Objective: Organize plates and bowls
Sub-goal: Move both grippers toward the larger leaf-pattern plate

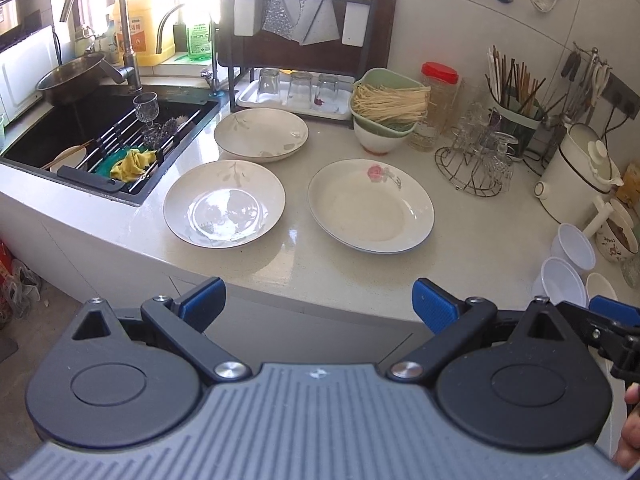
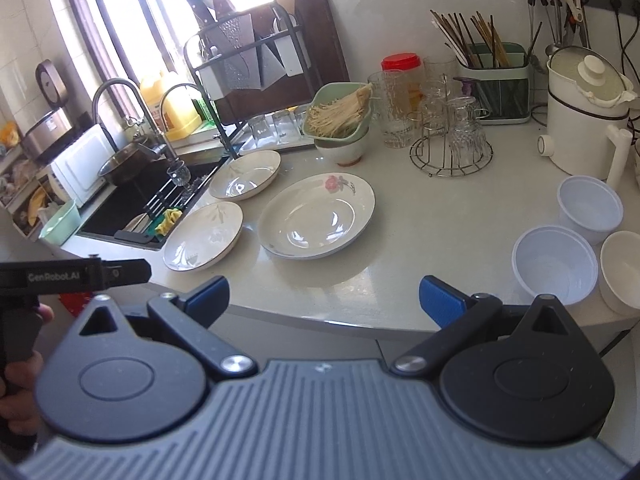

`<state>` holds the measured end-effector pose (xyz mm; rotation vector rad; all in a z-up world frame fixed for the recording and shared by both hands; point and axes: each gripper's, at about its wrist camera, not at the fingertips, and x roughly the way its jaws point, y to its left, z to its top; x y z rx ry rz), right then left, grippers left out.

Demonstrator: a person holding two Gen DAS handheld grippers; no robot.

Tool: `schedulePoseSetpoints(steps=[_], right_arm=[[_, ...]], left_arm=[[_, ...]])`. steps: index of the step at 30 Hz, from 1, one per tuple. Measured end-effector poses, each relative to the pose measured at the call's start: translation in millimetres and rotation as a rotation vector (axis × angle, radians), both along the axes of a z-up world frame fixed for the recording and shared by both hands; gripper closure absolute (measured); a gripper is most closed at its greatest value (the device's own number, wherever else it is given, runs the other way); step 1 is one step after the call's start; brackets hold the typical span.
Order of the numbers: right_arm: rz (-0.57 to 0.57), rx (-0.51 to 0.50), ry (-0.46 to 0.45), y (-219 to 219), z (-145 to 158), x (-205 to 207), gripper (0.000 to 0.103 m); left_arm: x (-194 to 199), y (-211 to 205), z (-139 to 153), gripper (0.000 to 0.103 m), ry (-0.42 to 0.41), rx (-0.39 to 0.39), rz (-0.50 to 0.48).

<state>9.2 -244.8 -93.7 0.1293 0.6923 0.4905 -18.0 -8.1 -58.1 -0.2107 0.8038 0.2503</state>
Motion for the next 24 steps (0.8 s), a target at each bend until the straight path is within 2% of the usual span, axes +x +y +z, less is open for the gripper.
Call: schedulePoseSetpoints(steps=[7,16,24], right_arm=[[-0.049,-0.010,0.022,19.7,-4.7,2.8,0.000],[-0.145,-0.055,0.017,70.3,-2.9,19.6,0.000],[-0.097,-0.098,0.041,135.0,-7.9,35.4,0.000]], left_arm=[[21.9,30.7,-7.7,0.002,0.030,-0.020,-0.053],[52.4,96.2,-18.7,0.002,0.056,-0.009,-0.129],[76.4,159.7,-32.5,0.002,0.053,-0.058,-0.147]])
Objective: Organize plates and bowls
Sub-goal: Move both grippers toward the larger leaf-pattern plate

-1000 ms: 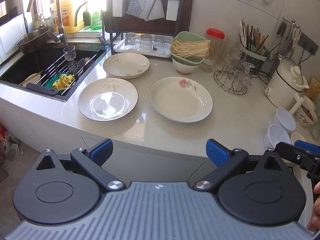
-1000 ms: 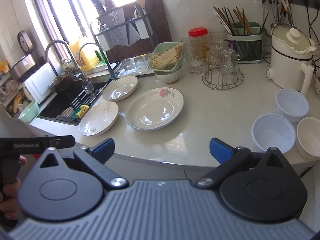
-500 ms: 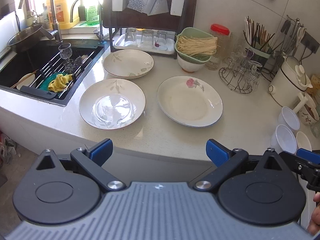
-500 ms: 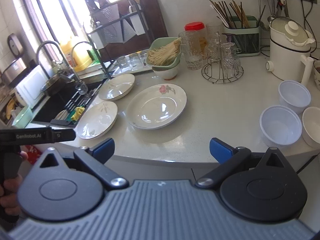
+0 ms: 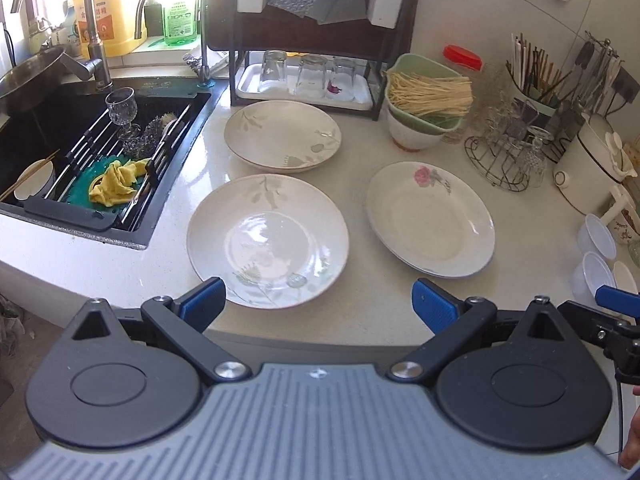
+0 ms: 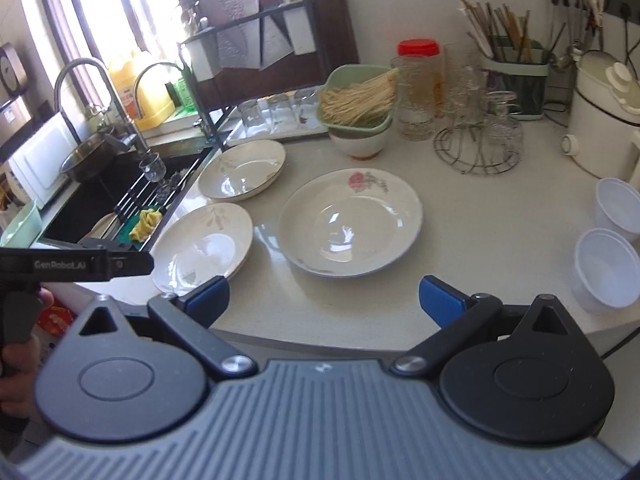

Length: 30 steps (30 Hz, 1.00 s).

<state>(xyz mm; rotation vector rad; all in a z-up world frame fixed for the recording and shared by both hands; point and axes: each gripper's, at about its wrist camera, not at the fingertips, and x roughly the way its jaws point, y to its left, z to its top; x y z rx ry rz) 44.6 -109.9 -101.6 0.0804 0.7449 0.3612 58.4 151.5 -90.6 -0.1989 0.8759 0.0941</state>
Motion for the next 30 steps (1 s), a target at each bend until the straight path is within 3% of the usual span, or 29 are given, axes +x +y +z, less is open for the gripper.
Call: schedulePoseSetpoints(steps=[7,14,21,30], right_arm=[[-0.002,0.014,0.009,43.6,-2.2,24.0,0.000],[-0.041,0.026,0.061,81.7,-21.3,45.2,0.000],[-0.055,0.067,0.150,106.1,-43.2,64.2,0.000],[-0.070,0.110,0.219,135.6,-75.7,91.5,0.003]], left_arm=[[28.0,58.1,-12.1,0.002,0.013,-0.023,0.013],[60.3,102.7,-26.0,0.002,0.072,0.005,-0.012],[80.8,135.1,-45.5,0.002,0.137,0.036,-0.040],[108.0,161.1,-79.4,0.002,0.200,-0.007,-0.039]])
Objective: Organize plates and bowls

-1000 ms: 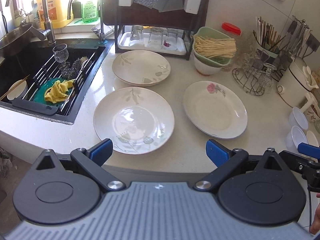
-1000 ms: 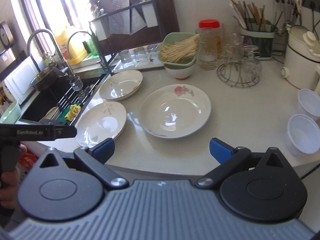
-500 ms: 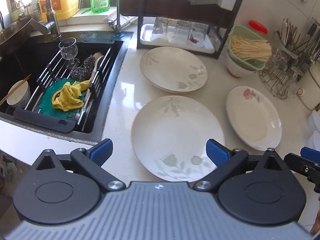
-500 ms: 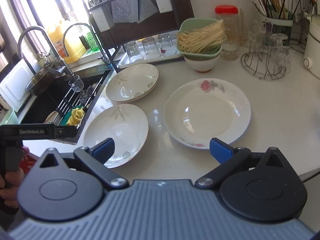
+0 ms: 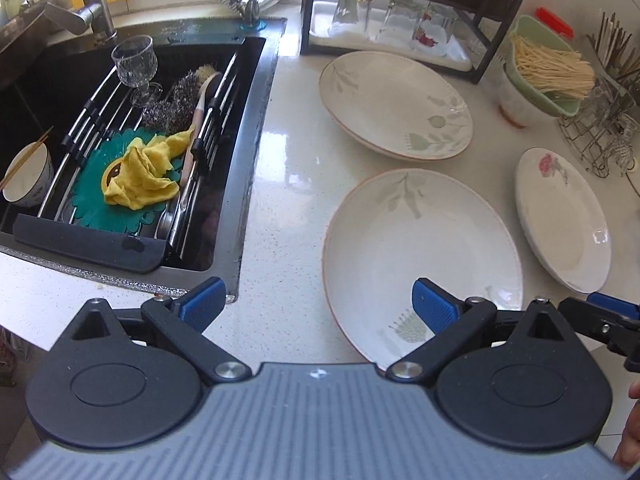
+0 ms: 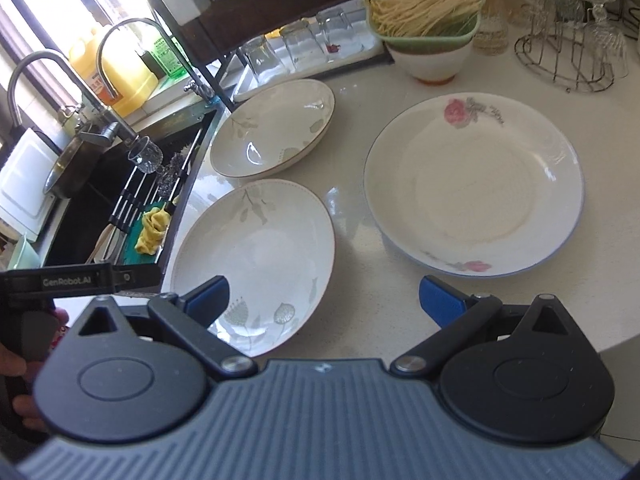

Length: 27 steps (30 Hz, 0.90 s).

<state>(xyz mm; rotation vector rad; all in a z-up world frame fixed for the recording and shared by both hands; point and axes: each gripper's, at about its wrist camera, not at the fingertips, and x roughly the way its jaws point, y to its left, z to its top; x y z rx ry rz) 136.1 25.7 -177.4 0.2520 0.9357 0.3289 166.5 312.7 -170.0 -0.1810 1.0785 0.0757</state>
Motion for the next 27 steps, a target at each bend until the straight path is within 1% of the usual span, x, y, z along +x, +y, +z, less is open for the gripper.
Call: schedulePoseSetpoints(steps=[4,5,7,8,9,10,11,13,16,18,19,21,23,24,26,27], right_arm=[[0.033,-0.009,0.004,12.3,-14.1,9.0,0.005],[0.033,-0.003,0.005,13.6,-17.7,11.2,0.007],[0.022,0.001,0.022,15.9,-24.0,16.7,0.013],[0.015,0.010,0.026,17.0,-26.8,18.9,0.019],[0.011,0.025,0.022,16.8,-28.7,20.1,0.029],[0.005,0.041,0.019,17.3,-30.9,22.4,0.032],[0.001,0.046,0.014,18.2,-32.0,23.4,0.032],[-0.007,0.037,-0.001,20.8,-33.8,24.5,0.037],[-0.003,0.046,0.006,24.6,-39.2,28.8,0.038],[-0.005,0.051,0.013,26.8,-42.4,31.7,0.038],[0.001,0.060,0.013,27.6,-42.8,32.5,0.038],[0.001,0.066,0.012,28.8,-43.4,34.1,0.049],[0.000,0.064,0.025,29.2,-45.7,35.9,0.053],[-0.003,0.067,0.033,28.7,-46.8,36.7,0.058],[-0.018,0.078,0.044,26.7,-49.3,37.9,0.061],[-0.022,0.075,0.048,26.2,-50.3,38.8,0.064]], left_arm=[[10.6,5.0,-11.3,0.002,0.008,-0.012,-0.023],[13.1,5.9,-14.6,0.002,0.014,-0.018,-0.029],[17.3,7.5,-21.2,0.003,0.024,-0.038,-0.039],[19.3,8.1,-24.2,0.003,0.029,-0.050,-0.045],[21.4,9.2,-27.3,0.003,0.029,-0.071,-0.050],[23.4,10.3,-30.0,0.003,0.028,-0.094,-0.054],[25.9,11.2,-32.5,0.004,0.030,-0.112,-0.054],[30.3,12.9,-36.8,0.008,0.037,-0.144,-0.049],[35.9,16.3,-42.4,0.019,0.034,-0.187,-0.057],[38.3,20.3,-44.9,0.032,0.034,-0.235,-0.048],[39.5,21.5,-46.0,0.035,0.034,-0.251,-0.046],[41.5,22.1,-48.5,0.045,0.034,-0.252,-0.045],[43.2,23.5,-51.9,0.050,0.039,-0.255,-0.040],[44.0,24.0,-53.2,0.053,0.044,-0.262,-0.035],[46.8,25.4,-53.9,0.055,0.053,-0.279,-0.024],[47.7,26.4,-53.3,0.055,0.050,-0.287,-0.013]])
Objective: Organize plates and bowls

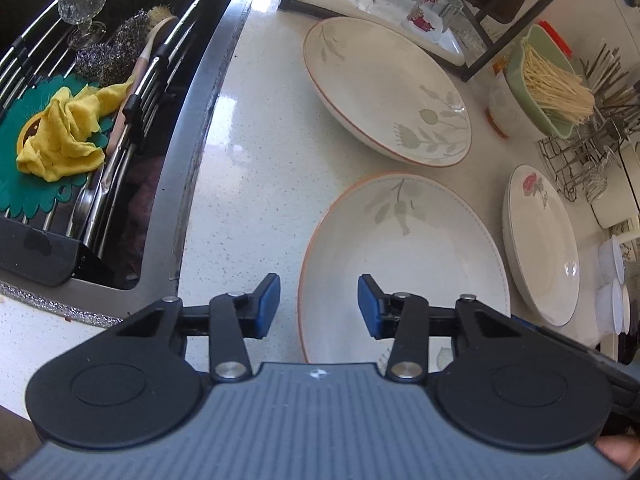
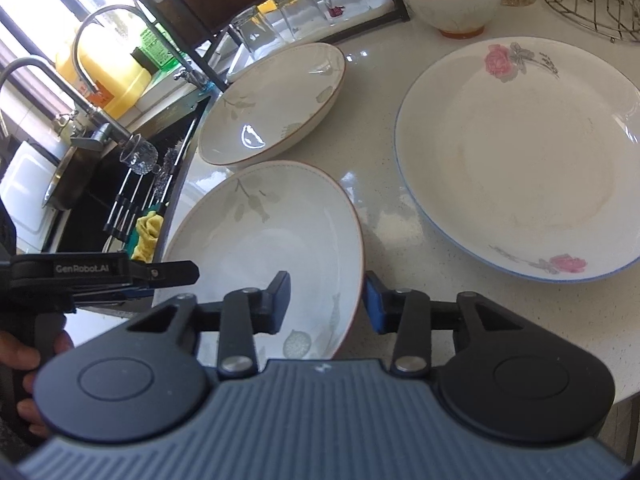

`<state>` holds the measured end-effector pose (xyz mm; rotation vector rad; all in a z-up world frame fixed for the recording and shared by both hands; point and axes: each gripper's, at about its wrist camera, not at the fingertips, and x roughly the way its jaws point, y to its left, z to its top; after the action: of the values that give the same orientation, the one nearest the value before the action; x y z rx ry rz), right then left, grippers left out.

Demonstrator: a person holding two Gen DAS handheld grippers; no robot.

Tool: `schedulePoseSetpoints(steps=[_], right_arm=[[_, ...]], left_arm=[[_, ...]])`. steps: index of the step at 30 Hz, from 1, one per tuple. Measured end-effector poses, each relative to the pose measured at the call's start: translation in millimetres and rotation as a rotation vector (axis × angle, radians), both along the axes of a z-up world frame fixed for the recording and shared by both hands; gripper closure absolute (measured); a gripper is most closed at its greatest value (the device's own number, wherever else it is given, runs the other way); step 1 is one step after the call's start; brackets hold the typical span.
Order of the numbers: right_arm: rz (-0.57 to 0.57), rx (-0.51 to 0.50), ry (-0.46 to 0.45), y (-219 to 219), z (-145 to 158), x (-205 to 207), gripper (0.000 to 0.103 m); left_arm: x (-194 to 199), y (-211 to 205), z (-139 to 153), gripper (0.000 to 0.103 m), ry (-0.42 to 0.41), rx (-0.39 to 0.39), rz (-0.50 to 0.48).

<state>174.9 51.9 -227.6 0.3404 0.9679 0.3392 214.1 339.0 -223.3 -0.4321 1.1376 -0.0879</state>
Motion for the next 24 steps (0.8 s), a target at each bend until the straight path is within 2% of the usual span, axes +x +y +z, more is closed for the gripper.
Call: schedulePoseSetpoints(steps=[4,7,9,12,17,24], right_arm=[[-0.012,-0.029,0.001,-1.1,-4.1,3.0,0.073],[-0.003,0.021,0.000,-6.4,-5.0,4.8,0.077],[0.022,0.001,-0.004,-4.6,-5.3,6.6,0.080],[0.050,-0.022,-0.006,-2.9,-6.3,8.3,0.084],[0.051,-0.013,-0.011,-3.9,-7.9,10.4,0.085],[0.050,-0.016,0.006,-7.7,-6.5,14.0,0.084]], left_arm=[[4.0,-1.8,-2.6,0.064,0.007,-0.019,0.008],[4.0,-8.7,-1.6,0.068,0.000,0.021,-0.020],[2.2,-7.5,-0.7,0.076,0.002,0.030,0.007],[2.8,-3.5,-3.3,0.078,0.015,0.012,0.048],[7.2,-1.6,-7.7,0.081,-0.001,-0.002,0.049],[11.4,-6.1,-6.1,0.081,-0.002,-0.007,-0.008]])
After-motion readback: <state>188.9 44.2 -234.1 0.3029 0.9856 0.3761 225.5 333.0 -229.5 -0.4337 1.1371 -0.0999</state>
